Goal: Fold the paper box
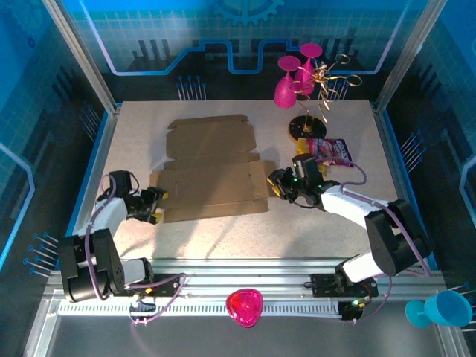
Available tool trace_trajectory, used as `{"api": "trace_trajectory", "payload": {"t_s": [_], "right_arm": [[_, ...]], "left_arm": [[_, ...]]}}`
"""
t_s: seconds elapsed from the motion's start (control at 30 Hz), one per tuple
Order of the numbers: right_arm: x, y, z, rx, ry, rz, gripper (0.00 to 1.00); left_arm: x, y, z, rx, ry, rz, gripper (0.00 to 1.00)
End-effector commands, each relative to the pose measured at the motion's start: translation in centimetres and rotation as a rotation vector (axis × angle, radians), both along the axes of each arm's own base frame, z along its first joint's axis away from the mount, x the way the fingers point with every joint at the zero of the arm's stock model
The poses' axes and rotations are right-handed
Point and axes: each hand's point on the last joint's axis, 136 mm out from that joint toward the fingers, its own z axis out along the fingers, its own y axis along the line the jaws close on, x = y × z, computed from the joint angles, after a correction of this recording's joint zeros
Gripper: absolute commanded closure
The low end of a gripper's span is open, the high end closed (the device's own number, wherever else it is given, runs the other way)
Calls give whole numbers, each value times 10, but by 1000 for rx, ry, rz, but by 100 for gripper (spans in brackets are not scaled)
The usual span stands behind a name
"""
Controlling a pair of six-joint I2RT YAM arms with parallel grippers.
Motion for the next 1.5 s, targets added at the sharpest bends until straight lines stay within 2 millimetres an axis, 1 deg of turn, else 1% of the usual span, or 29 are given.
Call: {"api": "trace_trajectory", "payload": {"t_s": [0.0,0.1,0.33,0.43,0.5,0.63,0.73,0.83,0.9,0.93,0.97,1.13,1.27,1.37,1.4,1.43,1.47], "right_arm": [[1,10,9,45,-16,12,60],[0,10,9,72,-14,-10,60],[7,17,20,131,-59,-9,57],[7,17,19,136,-61,-12,57],[6,17,18,137,-57,-15,57],[6,16,18,138,-56,-15,57],[9,18,23,150,-81,-16,57],[10,17,23,148,-84,-18,58],[10,17,22,146,-82,-15,57],[10,18,23,145,-89,-12,57],[11,18,24,139,-95,-7,57],[10,18,31,119,-128,18,58],[3,16,44,119,-168,-6,55],[-18,16,44,96,-103,-51,45],[-26,13,42,81,-73,-90,40],[-35,15,42,89,-56,-122,36],[-41,16,42,102,-54,-153,34]], "left_arm": [[4,6,5,-11,-58,41,33],[-2,11,-3,-17,-50,71,33],[21,15,-2,-46,-182,112,36],[25,18,-4,-42,-200,122,39],[28,18,-6,-49,-216,132,42],[32,18,-11,-70,-231,146,54],[33,18,-11,-77,-234,153,64],[35,19,-7,-75,-250,158,79],[36,19,-3,-79,-261,168,90],[37,20,0,-78,-266,172,98],[37,20,3,-80,-268,177,100],[39,20,19,-94,-265,197,100],[44,10,29,-149,-251,215,100],[52,3,40,-168,-250,230,100],[56,1,46,-163,-254,237,100],[59,0,54,-151,-263,243,100],[61,-1,59,-146,-261,252,100]]}}
